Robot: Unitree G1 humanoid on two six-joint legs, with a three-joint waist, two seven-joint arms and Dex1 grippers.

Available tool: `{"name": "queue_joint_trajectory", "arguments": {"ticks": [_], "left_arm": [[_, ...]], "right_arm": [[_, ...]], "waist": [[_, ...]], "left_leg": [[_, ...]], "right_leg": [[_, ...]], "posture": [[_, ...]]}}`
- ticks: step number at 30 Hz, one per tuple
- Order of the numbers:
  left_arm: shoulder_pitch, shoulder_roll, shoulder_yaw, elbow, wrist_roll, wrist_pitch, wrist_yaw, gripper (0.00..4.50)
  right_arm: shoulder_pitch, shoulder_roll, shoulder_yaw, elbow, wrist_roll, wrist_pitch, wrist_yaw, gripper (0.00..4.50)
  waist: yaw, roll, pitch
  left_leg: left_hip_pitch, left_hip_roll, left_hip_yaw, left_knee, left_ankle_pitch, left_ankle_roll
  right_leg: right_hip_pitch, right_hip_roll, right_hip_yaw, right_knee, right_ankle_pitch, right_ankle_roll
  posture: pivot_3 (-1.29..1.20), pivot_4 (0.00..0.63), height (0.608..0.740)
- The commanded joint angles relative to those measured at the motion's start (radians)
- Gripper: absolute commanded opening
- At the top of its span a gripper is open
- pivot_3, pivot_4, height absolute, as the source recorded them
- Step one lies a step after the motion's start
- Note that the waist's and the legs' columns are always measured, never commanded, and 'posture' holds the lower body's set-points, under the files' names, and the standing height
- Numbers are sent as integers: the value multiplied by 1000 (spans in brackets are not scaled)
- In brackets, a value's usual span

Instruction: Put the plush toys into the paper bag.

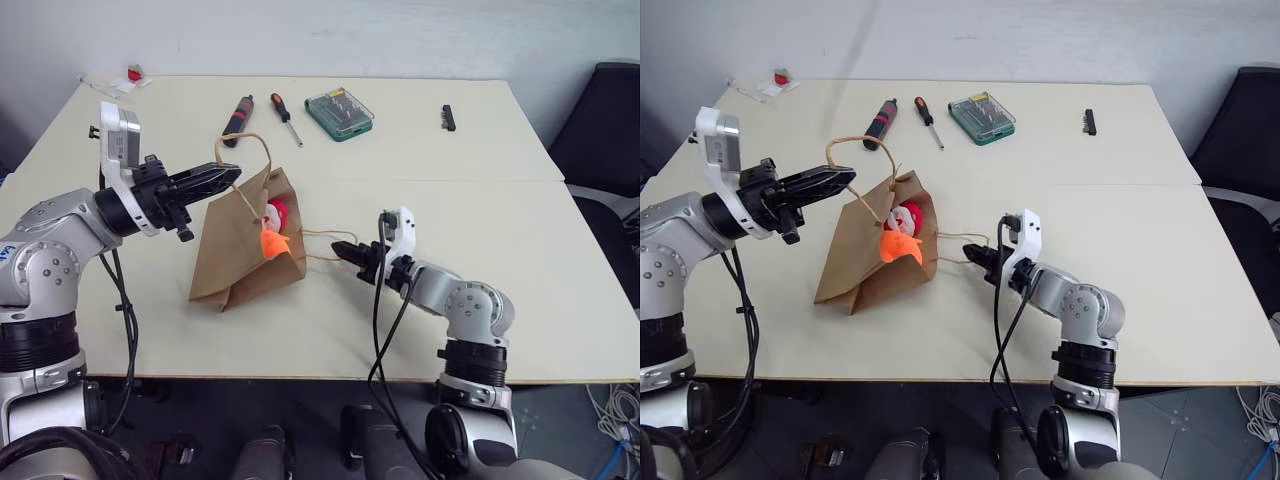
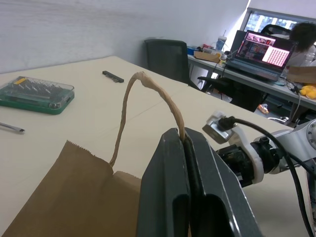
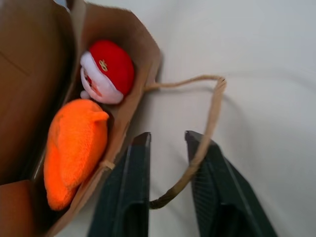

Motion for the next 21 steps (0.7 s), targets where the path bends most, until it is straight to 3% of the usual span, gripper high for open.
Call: {"name": "queue_joint_trajectory", "arguments": {"ticks": [1, 9, 15, 21], "left_arm": [[5, 22, 36, -31, -17, -9, -5, 0], [-37, 15, 22, 5, -7, -28, -11, 0], [-119, -53, -19, 57, 12, -68, 4, 0], [-139, -161, -104, 98, 83, -154, 5, 0]], "right_arm": [[16, -34, 32, -95, 28, -48, 51, 26], [-77, -201, -27, -288, 161, -125, 163, 26], [-155, -327, -33, -357, 209, -174, 197, 26], [-110, -410, 124, -405, 40, -302, 204, 26]], "waist": [[1, 0, 0], [6, 0, 0], [23, 0, 1], [25, -1, 1]], "left_leg": [[0, 0, 0, 0, 0, 0], [0, 0, 0, 0, 0, 0], [0, 0, 0, 0, 0, 0], [0, 0, 0, 0, 0, 0]], "right_leg": [[0, 0, 0, 0, 0, 0], [0, 0, 0, 0, 0, 0], [0, 0, 0, -1, 0, 0], [0, 0, -1, -1, 0, 0]], "posture": [[0, 150, 740], [0, 150, 740], [0, 150, 740], [0, 150, 740]]}}
